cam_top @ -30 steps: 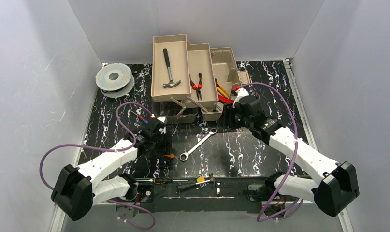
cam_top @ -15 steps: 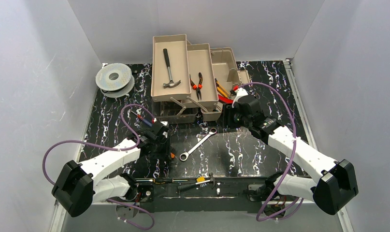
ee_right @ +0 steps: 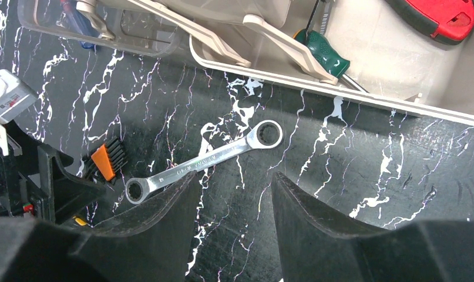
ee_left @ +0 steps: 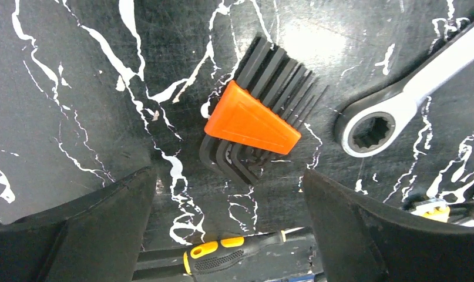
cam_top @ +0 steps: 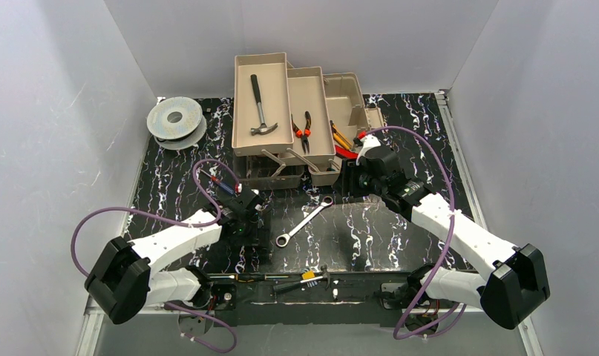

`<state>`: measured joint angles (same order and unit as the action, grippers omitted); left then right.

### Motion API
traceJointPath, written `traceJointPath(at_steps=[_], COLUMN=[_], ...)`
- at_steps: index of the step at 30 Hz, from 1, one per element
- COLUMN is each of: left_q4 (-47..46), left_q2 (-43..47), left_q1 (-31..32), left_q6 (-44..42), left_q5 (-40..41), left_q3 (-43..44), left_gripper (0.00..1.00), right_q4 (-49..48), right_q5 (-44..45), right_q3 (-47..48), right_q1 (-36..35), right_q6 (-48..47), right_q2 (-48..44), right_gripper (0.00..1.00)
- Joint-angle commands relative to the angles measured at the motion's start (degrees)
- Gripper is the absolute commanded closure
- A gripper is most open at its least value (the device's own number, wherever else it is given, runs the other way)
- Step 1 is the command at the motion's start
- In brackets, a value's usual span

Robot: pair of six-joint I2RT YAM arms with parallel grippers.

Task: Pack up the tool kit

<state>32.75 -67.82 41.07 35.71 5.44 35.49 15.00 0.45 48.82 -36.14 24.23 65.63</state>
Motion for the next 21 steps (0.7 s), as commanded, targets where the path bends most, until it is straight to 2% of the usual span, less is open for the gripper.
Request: traceJointPath(at_steps=[1,4,10,16,18,21], left_q4=[1.0,0.0,-2.6,-1.6,-1.0,0.1], left_q2=[2.9,2.6,-3.6,-8.8,-9.9,-13.1], left_q1=[0.5,0.5,0.9,1.0,1.1,1.1], left_q6=[-3.7,-5.9,-10.4,-10.9,-10.4,-10.2], left_q5=[-0.1,-0.6,-1.2,0.0,1.4,2.7], left_q3=[2.7,3.3,5.2,6.6,6.9,7.9], left_gripper=[0.02,0.02,0.02,0.03,0.05,0.17], right_q4=[-2.0,-2.0,-1.5,0.0,-0.1,-0.2], right_q5=[0.0,0.0,-2.3,-1.6,-1.6,-2.0], right_q3=[0.2,0.4,1.8,4.2,4.4,4.4], right_q1=[-0.3,-0.3,-0.3,-0.3,-0.3,-0.3], right_q6=[0.1,0.2,-0.1,-1.7,-1.8,-1.5], right_q2=[-0.4,-0.1,0.4,0.7,0.7,0.9], right_gripper=[0.44,0.44,0.44,0.44,0.44,0.44])
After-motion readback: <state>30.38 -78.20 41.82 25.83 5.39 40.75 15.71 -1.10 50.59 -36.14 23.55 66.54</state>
